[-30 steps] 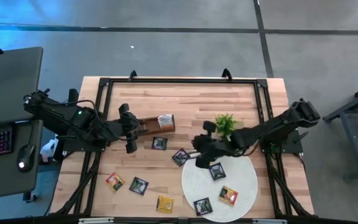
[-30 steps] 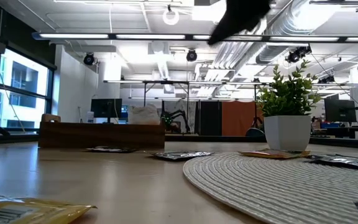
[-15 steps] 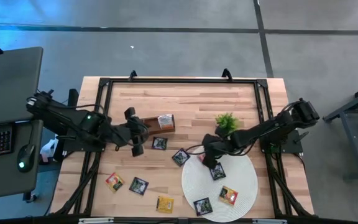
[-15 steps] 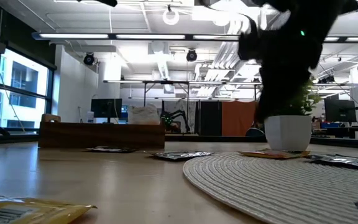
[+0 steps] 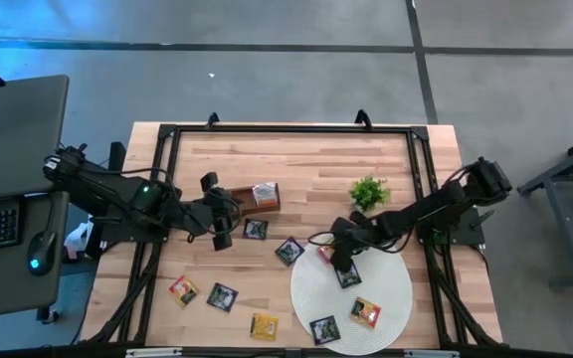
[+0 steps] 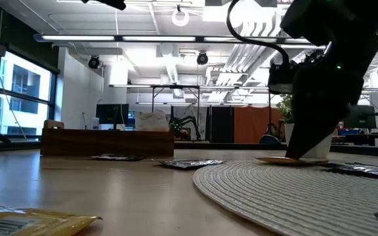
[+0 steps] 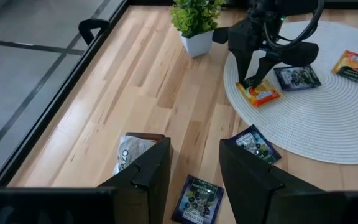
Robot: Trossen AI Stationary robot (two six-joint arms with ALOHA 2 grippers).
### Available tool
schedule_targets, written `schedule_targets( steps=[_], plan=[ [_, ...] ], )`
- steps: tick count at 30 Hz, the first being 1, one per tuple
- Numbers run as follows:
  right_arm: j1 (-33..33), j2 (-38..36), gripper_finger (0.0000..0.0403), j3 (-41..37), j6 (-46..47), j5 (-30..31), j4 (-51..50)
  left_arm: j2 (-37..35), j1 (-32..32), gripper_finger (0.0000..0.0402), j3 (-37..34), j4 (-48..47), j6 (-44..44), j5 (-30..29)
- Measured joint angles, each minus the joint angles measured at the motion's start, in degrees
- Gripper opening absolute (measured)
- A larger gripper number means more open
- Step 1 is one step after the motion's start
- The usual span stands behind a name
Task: Pick & Place Tea
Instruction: Put the yellow tea bag into the middle section of the wooden organizer
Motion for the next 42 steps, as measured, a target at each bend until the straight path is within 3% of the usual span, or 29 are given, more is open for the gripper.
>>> schedule_targets(
  steps=[6,9,14,19,22,27,29,34,38,42],
  plan=[
    [0.02,1.35,0.0133,-0.31,-5.19,1.17,2.73,0.0,0.0,0.0135,0.01,0.1,-0.02,0.0],
    [0.02,2.27,0.0103,-0.38,-10.27,1.19,5.25,0.0,0.0,0.0135,0.0,0.54,-0.02,-0.02],
    [-0.02,2.63,0.0016,-0.28,-13.59,1.16,7.02,0.0,0.0,0.0135,0.01,1.48,-0.04,-0.03],
    [0.09,2.42,0.0014,3.56,-17.92,2.12,5.9,-0.22,0.0,0.0135,0.0,2.37,-0.04,-0.04],
    [0.09,2.35,0.0003,8.6,-24.34,3.92,6.81,-0.26,0.0,0.0135,0.0,2.24,-0.04,-0.02],
    [0.05,3.24,0.0003,18.29,-44.72,14.18,7.84,-1.0,-0.26,0.0135,0.02,1.14,0.11,0.06],
    [-0.59,4.7,0.0003,22.13,-49.78,15.34,7.05,-1.48,-0.52,0.0135,0.02,0.08,0.15,-0.03],
    [-1.41,7.03,0.001,27.74,-43.29,5.63,-2.26,-1.62,-0.5,0.0135,0.02,-3.73,-0.89,-0.02],
    [-0.02,7.04,0.0036,28.02,-39.68,4.69,-9.79,-1.62,-0.5,0.0135,0.02,-5.36,-1.71,-1.0],
    [0.86,7.49,0.0089,28.02,-29.57,2.07,-16.75,-1.62,-0.5,0.0135,0.02,-5.67,-3.94,0.42]
  ],
)
